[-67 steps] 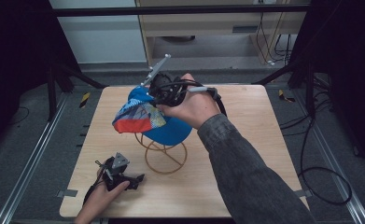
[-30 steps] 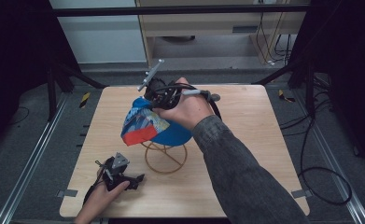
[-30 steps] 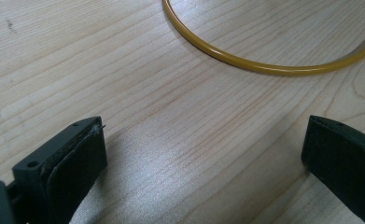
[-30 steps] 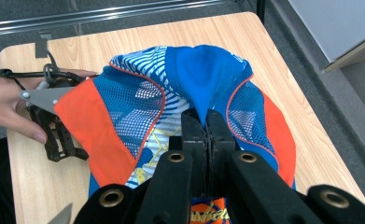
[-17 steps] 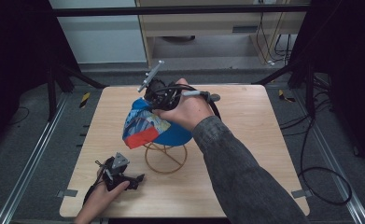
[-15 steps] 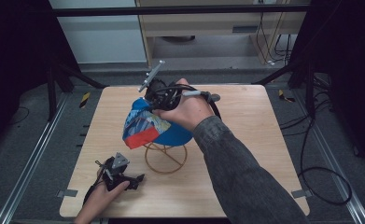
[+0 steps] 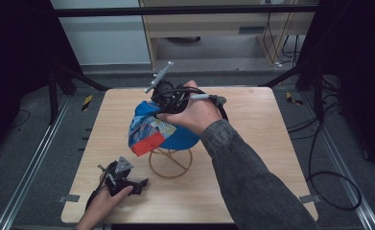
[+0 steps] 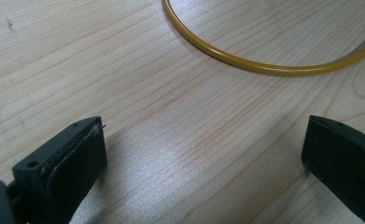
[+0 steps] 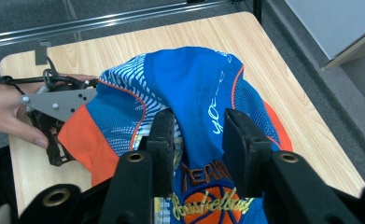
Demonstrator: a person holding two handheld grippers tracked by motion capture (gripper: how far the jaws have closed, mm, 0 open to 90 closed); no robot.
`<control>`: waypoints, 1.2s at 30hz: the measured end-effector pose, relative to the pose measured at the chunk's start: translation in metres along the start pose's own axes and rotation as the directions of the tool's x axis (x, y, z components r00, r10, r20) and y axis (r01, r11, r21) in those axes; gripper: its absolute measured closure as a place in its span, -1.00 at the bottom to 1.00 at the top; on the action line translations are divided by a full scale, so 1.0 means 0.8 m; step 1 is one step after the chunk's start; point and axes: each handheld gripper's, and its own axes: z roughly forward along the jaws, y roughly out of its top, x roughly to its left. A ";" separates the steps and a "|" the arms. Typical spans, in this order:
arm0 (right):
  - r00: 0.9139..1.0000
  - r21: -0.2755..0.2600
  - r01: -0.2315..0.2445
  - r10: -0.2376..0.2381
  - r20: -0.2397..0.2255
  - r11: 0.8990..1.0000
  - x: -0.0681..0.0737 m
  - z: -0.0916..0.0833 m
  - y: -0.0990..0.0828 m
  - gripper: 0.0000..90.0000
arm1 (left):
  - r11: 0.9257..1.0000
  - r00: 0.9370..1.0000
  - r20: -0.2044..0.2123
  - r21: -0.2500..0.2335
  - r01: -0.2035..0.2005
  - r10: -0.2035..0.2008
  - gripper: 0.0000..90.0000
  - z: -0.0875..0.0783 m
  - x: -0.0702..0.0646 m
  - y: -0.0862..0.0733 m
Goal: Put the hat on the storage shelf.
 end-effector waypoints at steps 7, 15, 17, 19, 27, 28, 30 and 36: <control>1.000 -0.010 -0.005 0.005 -0.007 1.000 0.004 -0.005 -0.002 0.30 | 1.000 1.000 0.001 0.001 0.000 0.000 -1.00 0.000 0.000 0.000; 1.000 -0.010 -0.011 0.011 -0.019 1.000 0.008 -0.008 -0.010 0.24 | 1.000 1.000 0.002 0.001 -0.001 0.001 -1.00 0.000 0.000 0.000; 1.000 -0.010 -0.014 0.013 -0.020 1.000 0.009 -0.008 -0.012 0.23 | 1.000 1.000 0.002 0.001 -0.001 0.001 -1.00 0.000 0.000 0.000; 1.000 -0.011 -0.014 0.014 -0.021 1.000 0.009 -0.008 -0.013 0.22 | 1.000 1.000 0.002 0.001 -0.001 0.001 -1.00 0.000 0.000 0.000; 1.000 -0.017 -0.021 0.020 -0.020 1.000 0.009 -0.013 -0.018 0.17 | 1.000 1.000 0.002 0.001 -0.001 0.001 -1.00 0.000 0.000 0.000; 1.000 -0.016 -0.022 0.021 -0.021 1.000 0.009 -0.014 -0.019 0.16 | 1.000 1.000 0.002 0.001 -0.001 0.001 -1.00 0.000 0.000 0.000; 1.000 -0.017 -0.022 0.021 -0.020 1.000 0.010 -0.015 -0.020 0.16 | 1.000 1.000 0.001 0.001 -0.001 0.001 -1.00 0.000 0.000 0.000; 0.999 -0.020 -0.028 0.028 -0.021 0.999 0.009 -0.020 -0.026 0.13 | 1.000 1.000 0.002 0.000 -0.001 0.001 -1.00 0.000 0.000 0.000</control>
